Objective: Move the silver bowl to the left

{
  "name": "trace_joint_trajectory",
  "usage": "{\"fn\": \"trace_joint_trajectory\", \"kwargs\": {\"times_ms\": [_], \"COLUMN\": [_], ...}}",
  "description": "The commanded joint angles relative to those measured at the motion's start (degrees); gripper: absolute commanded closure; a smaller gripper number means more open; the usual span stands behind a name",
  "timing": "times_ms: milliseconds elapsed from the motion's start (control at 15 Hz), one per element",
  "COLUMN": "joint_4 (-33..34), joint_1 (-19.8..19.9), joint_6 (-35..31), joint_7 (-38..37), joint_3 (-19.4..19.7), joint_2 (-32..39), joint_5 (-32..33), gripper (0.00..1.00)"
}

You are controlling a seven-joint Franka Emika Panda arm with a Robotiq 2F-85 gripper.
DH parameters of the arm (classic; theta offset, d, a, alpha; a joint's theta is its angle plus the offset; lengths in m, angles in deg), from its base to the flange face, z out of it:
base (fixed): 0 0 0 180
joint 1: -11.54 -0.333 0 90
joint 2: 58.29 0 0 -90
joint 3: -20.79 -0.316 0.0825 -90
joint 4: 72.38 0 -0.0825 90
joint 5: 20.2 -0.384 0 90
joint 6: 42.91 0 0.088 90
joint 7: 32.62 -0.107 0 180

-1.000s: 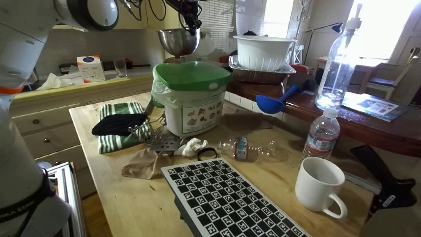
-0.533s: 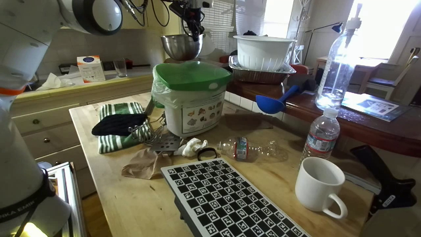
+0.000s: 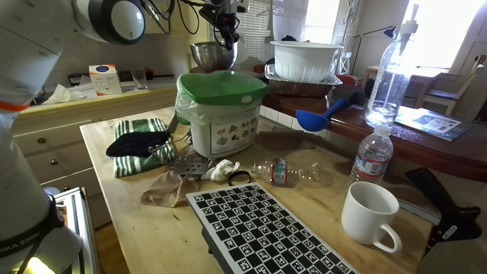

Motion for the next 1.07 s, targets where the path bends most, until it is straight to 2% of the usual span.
{"fn": "trace_joint_trajectory", "kwargs": {"times_ms": [0,400,467,533,1000], "joint_4": [3.2,2.6,2.5,2.4,4.2], "joint_1": [0.0,0.2,0.2,0.2,-0.5], "joint_6": [-1.2,-0.2,0.1,-0.1,2.3], "joint_7": [-1.3,-0.7,-0.6,-0.4,0.6], "joint_3": [-0.3,0.1,0.1,0.1,0.9], "joint_2": [1.2,1.2,1.1,1.0,-0.3], "joint_5": [-1.0,-0.6,-0.5,-0.4,1.8], "gripper": [0.97,0.97,0.81,0.61,0.11]}}
